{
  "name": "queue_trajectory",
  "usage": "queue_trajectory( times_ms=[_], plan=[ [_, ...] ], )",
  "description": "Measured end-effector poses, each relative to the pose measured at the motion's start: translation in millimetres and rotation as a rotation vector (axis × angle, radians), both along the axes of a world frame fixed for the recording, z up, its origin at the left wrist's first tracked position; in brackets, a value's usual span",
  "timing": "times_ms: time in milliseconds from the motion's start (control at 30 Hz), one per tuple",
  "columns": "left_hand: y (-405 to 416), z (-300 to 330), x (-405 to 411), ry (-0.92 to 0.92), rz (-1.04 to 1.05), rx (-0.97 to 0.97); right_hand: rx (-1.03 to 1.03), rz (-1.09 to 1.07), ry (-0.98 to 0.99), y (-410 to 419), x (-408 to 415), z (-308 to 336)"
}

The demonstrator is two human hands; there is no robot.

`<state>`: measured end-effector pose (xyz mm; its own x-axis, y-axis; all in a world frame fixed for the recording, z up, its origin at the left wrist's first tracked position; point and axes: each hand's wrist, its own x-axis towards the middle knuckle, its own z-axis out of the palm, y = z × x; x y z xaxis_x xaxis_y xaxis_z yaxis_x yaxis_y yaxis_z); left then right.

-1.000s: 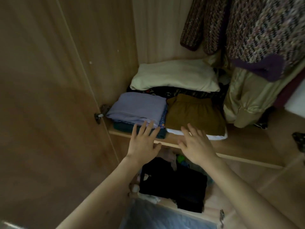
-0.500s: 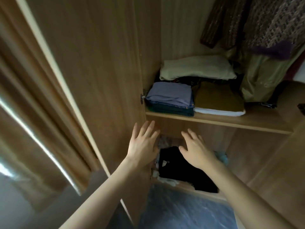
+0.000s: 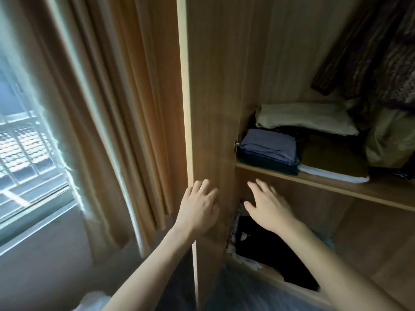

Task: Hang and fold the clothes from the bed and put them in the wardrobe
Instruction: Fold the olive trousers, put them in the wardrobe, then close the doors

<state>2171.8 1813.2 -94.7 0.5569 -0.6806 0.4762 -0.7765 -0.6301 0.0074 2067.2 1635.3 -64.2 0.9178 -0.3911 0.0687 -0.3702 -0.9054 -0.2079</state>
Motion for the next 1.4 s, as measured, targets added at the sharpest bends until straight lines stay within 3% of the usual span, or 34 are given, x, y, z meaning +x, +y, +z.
queue_trajectory(
  times_ms=[133, 233, 367, 533, 700, 1000, 1233, 1400],
  plan=[
    [3, 19, 15, 0.009, 0.053, -0.360, -0.015, -0.012, 0.011, 8, -2, 3],
    [0, 35, 27, 0.142, 0.043, -0.597, -0.022, -0.018, 0.020, 9, -7, 5],
    [-9, 43, 31, 0.143, 0.042, -0.759, -0.028, -0.039, 0.016, 3, -13, 8],
    [-16, 55, 40, 0.300, 0.100, -1.003, -0.037, -0.057, 0.019, -10, -25, 10],
    [-19, 59, 47, 0.338, 0.186, -0.958, -0.041, -0.116, 0.017, -31, -46, 14],
    [-48, 73, -4, 0.340, 0.040, -0.872, -0.001, -0.276, 0.002, -91, -98, 25],
    [-124, 96, -54, 0.304, -0.065, -0.450, -0.003, -0.368, -0.033, -122, -144, 29],
    [-205, 81, -66, 0.551, -0.230, -0.430, 0.003, -0.542, -0.148, -147, -200, 38]
  ],
)
